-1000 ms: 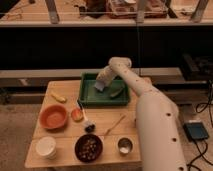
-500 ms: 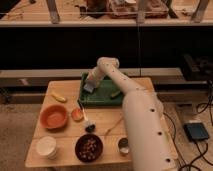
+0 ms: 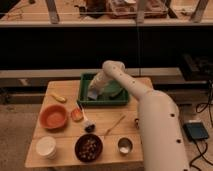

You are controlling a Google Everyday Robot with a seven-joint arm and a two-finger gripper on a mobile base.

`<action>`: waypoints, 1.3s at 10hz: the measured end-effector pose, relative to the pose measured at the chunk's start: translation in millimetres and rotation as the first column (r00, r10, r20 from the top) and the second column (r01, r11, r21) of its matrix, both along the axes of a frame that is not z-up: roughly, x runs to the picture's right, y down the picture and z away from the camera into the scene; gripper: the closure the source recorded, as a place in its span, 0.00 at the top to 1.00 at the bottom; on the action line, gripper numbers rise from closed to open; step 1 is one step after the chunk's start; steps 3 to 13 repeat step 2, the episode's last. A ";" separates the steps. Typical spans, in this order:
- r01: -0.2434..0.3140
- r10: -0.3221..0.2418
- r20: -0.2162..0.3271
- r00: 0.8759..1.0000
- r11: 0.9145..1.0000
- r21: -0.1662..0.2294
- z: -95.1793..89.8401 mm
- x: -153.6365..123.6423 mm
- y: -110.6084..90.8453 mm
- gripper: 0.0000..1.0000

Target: Wipe tray with sponge

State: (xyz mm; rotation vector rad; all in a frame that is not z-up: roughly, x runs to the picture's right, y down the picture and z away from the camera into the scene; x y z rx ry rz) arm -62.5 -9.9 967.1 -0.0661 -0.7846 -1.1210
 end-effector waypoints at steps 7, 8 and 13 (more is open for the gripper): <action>0.030 -0.031 0.041 0.999 0.999 0.011 -4.2 27.2 -11.9 0.15; 0.030 -0.031 0.041 0.999 0.999 0.011 -4.2 27.2 -11.9 0.15; 0.030 -0.031 0.041 0.999 0.999 0.011 -4.2 27.2 -11.9 0.15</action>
